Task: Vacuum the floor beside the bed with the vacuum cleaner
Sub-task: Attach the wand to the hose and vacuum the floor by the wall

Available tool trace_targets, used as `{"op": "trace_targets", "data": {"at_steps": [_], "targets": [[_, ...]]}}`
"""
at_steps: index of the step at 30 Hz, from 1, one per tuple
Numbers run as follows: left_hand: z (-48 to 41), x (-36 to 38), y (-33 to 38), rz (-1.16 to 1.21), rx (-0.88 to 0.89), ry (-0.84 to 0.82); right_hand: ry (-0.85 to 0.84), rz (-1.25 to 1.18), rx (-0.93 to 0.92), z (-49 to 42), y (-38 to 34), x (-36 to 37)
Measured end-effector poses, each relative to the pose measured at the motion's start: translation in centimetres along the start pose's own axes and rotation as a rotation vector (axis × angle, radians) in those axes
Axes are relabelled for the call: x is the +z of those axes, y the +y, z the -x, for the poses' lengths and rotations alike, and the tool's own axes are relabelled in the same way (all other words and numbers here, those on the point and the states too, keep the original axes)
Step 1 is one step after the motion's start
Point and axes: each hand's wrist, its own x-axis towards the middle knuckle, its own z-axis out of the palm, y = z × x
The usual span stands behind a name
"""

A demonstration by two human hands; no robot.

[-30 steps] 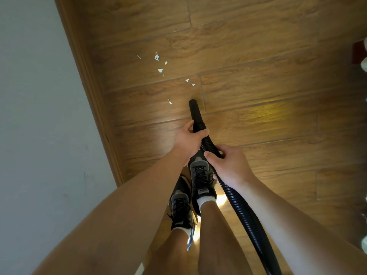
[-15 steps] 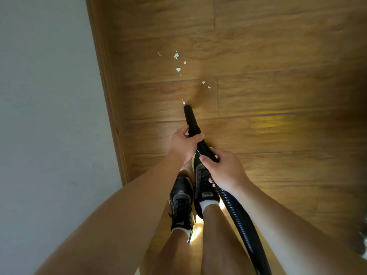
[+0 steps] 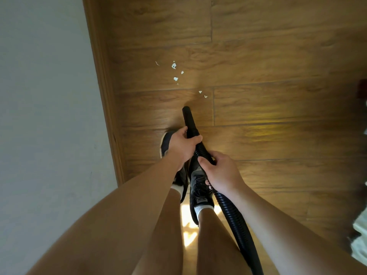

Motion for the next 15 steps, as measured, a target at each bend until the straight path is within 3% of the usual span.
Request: {"op": "trace_targets", "data": {"at_steps": [15], "targets": [[-0.4, 2.6, 2.3, -0.116, 0.039, -0.151, 0.089, -0.147, 0.054, 0.4, -0.3, -1.8]]}}
